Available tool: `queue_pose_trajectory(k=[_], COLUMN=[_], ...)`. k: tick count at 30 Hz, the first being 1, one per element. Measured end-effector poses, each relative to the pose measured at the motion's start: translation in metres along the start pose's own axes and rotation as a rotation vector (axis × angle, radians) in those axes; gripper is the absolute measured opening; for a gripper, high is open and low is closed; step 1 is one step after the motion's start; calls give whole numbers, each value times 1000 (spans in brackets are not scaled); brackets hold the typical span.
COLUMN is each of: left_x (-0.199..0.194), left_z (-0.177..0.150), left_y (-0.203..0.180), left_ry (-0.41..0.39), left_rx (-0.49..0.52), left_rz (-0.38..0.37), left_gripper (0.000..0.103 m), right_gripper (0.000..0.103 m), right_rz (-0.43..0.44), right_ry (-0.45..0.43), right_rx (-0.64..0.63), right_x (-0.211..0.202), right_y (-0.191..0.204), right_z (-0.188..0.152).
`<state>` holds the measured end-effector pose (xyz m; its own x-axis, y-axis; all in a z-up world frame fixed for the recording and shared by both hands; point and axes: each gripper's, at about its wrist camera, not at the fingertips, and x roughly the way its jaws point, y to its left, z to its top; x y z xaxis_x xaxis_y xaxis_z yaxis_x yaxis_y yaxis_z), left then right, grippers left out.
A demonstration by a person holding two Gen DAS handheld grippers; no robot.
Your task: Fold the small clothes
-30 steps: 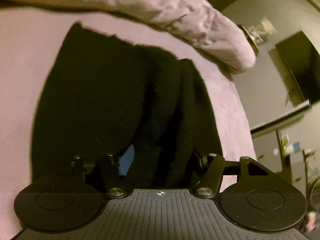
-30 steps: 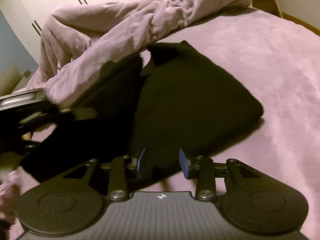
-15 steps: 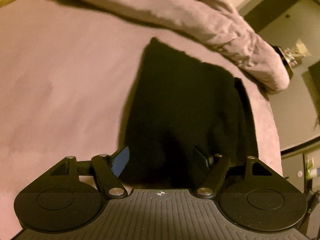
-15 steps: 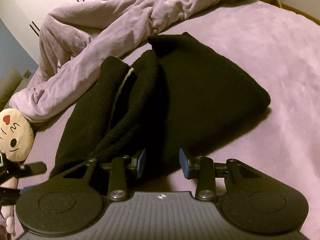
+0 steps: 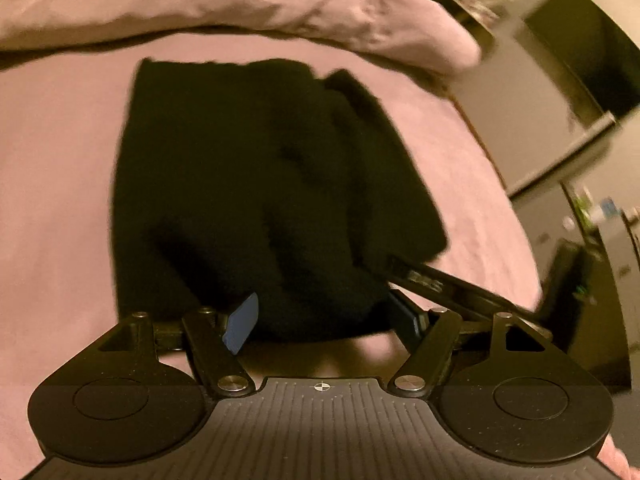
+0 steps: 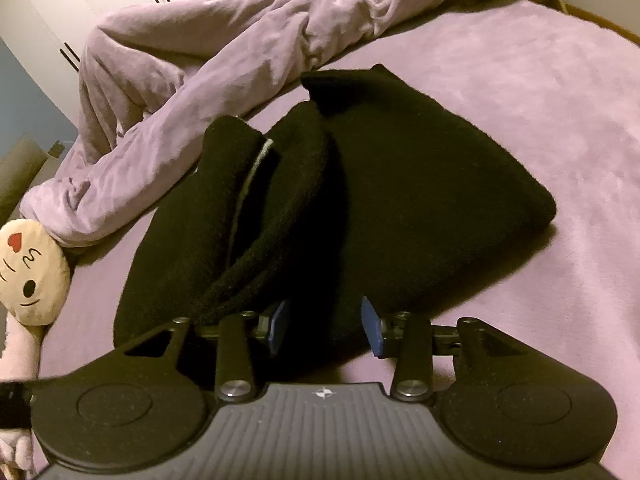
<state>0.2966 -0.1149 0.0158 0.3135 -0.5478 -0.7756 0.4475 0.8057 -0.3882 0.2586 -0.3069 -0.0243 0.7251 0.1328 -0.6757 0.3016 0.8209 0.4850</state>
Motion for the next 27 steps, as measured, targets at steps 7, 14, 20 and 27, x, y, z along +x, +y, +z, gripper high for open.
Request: queue_pose_trajectory(k=[7,14,20,27], left_x=[21,51,64,54], left_z=[-1,3,18,28], left_y=[-13,-29,-14,-30], left_ry=[46,14,3,-49], left_rx=[124,319,167,115], left_rz=[37,90,92,-64], left_gripper=[79,61,21,3], right_gripper=[41,47,48,49], right_rz=[43,37,-21,-45], right_ry=[12,21,30,23], right_rx=[-4,-44,-52,-40], right_x=[1,2,4,-1], right_y=[-1,1,-1,-11], right_z=[2,6,10,12])
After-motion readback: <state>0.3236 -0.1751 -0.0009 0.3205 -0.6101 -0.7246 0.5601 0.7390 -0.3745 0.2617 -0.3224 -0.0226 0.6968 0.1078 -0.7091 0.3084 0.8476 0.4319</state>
